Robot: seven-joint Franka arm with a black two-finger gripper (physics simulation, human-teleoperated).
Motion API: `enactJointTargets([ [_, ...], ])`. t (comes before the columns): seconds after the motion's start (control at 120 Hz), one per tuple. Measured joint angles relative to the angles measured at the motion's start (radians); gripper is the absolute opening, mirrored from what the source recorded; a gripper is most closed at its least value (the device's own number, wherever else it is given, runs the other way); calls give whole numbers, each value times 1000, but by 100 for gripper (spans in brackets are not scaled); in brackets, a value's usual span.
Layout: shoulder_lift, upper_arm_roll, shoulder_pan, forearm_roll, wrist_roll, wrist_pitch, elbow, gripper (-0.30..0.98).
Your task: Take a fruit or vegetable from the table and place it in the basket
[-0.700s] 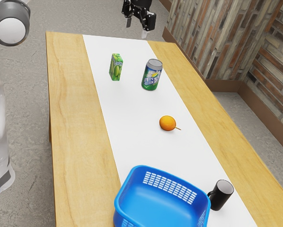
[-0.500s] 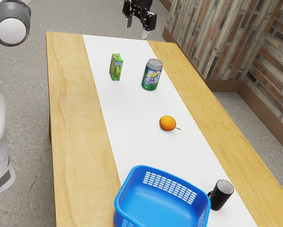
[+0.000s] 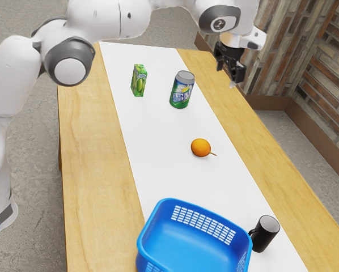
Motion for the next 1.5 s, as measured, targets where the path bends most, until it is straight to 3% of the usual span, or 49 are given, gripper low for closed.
enactJointTargets([
  [0.258,188,-19,-2,-67,93,86,-26,66],
  [0.6,247,-33,-18,-80,165,169,-80,66],
  [1.033,74,-42,-54,-79,218,-102,-56,66],
  [1.167,-45,-36,-100,-82,227,-146,-216,66],
  [1.292,-128,-20,-107,-84,233,-105,-403,66],
  [1.5,-122,-16,-104,-102,241,57,-472,66],
])
